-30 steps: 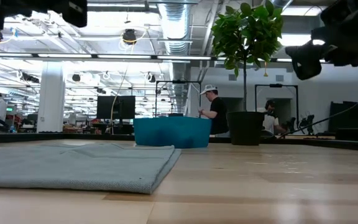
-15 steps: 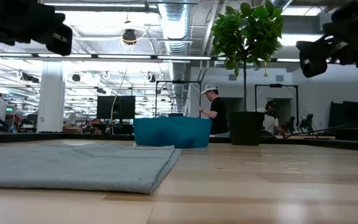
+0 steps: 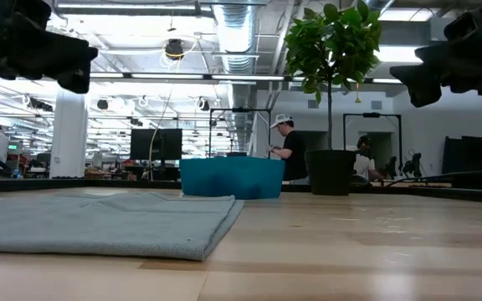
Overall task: Pick and placing Produce into tupperware
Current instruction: Return to Home Position
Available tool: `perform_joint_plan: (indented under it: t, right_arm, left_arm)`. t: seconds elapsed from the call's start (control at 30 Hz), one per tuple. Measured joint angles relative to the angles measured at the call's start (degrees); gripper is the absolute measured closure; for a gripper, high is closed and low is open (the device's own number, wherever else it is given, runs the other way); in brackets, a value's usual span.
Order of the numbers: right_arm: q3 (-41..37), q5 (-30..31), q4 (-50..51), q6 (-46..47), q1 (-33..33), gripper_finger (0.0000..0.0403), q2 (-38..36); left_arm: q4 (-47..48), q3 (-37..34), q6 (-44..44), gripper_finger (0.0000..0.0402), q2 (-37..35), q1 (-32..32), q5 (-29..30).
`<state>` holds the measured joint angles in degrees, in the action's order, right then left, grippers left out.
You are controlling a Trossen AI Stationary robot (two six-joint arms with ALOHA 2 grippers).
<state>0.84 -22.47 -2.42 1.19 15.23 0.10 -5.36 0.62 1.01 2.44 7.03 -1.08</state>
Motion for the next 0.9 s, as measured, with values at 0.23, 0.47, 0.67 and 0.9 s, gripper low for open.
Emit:
perform_joint_plan:
  t: [0.23, 0.47, 0.67, 0.9]
  right_arm:
    - [0.0, 1.6, 0.1, -1.7, 0.0, 0.0129, 0.0]
    - [0.0, 3.3, 0.3, -5.2, -1.6, 0.0129, 0.4]
    - [0.0, 3.3, 0.3, -5.9, -1.6, 0.0129, 2.2]
    - [0.0, 3.2, 0.3, -8.6, -1.6, 0.0129, 2.5]
  left_arm:
    - [1.5, 0.0, 1.7, 0.0336, -0.6, -0.7, 14.4]
    - [1.9, -0.1, 6.7, 0.0336, -0.5, -1.7, 11.9]
    - [2.6, -0.2, 7.1, 0.0336, 0.2, -2.0, 7.2]
    - [2.9, -0.2, 6.7, 0.0336, 0.2, -2.0, 5.4]
